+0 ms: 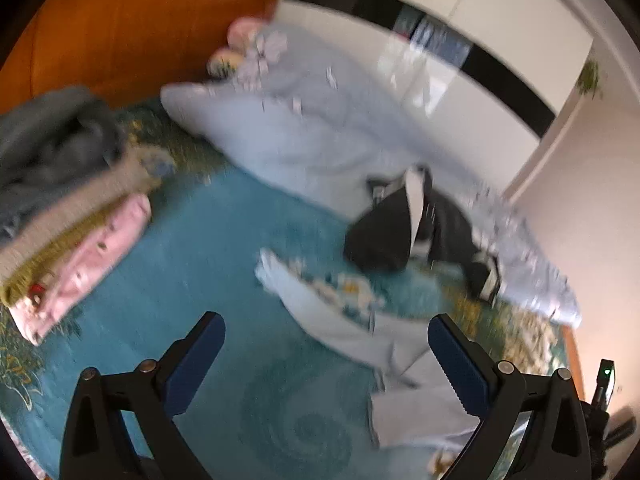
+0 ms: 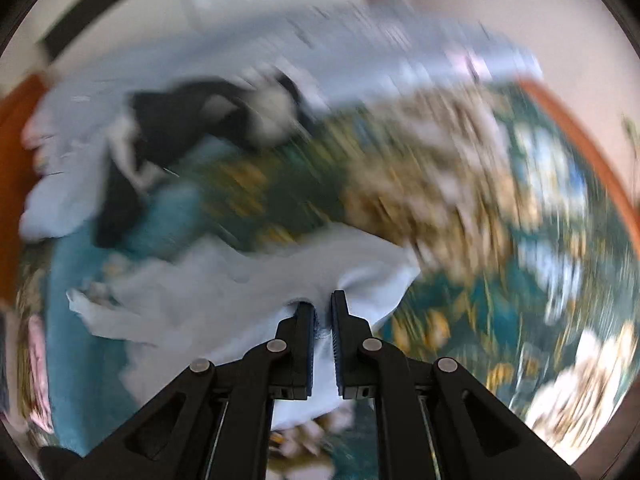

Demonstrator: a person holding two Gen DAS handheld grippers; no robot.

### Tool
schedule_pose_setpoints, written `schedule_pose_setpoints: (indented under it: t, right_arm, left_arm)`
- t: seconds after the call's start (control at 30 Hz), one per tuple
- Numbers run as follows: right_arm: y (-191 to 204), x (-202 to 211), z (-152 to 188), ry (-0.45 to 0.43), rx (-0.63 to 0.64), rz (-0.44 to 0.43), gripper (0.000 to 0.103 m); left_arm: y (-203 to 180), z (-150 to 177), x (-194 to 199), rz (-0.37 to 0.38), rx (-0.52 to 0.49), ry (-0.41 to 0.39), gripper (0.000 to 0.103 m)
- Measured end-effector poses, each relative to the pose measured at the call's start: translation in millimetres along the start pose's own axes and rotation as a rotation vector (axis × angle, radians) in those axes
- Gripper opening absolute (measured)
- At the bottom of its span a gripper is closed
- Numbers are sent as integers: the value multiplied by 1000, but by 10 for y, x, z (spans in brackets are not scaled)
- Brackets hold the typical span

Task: Fold clothes
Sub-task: 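Lift the shirt high with the right tool and shake it out, then lay the shirt on the blanket with the right tool while left tool approaches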

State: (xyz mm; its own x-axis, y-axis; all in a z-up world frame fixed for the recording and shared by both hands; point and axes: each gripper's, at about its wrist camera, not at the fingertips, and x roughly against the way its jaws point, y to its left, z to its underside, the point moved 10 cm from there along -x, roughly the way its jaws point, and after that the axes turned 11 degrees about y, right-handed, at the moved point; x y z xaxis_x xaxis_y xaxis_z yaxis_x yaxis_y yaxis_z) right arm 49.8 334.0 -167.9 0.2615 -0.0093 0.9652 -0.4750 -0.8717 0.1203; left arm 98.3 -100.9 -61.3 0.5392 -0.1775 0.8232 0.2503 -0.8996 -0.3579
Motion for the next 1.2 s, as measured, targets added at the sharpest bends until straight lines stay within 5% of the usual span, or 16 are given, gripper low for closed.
schedule_pose_setpoints:
  t: [0.2, 0.3, 0.37, 0.57, 0.73, 0.93, 1.0, 1.07, 1.13, 1.2]
  right_arm:
    - [-259, -83, 112, 32, 29, -5, 8]
    - [-242, -26, 203, 51, 120, 13, 26]
    - [-258, 9, 282, 64, 179, 31, 49]
    - [-201, 237, 575, 47, 254, 35, 53]
    - [900, -198, 929, 121, 443, -164, 53]
    - [2037, -925, 1347, 232, 658, -182, 53]
    - [2107, -1041, 1411, 242, 699, -126, 51]
    - [2103, -1077, 1426, 240, 709, -89, 21]
    - [2052, -997, 1371, 246, 665, -134, 8]
    - [1982, -867, 1314, 255, 622, -196, 7]
  left_arm:
    - [-126, 216, -515, -4, 25, 160, 103]
    - [-186, 290, -742, -24, 23, 225, 103]
    - [-205, 343, -874, -41, 28, 262, 103]
    - [-196, 549, -1202, -37, 105, 354, 102]
    - [-167, 673, -1268, -33, 128, 367, 102]
    - [-28, 645, -1132, -12, 169, 344, 102]
    - [3, 627, -1109, -17, 169, 333, 102]
    - [22, 604, -1099, -19, 173, 321, 102]
    - [2, 588, -1117, -9, 176, 320, 102]
    - [-76, 575, -1168, 5, 164, 335, 102]
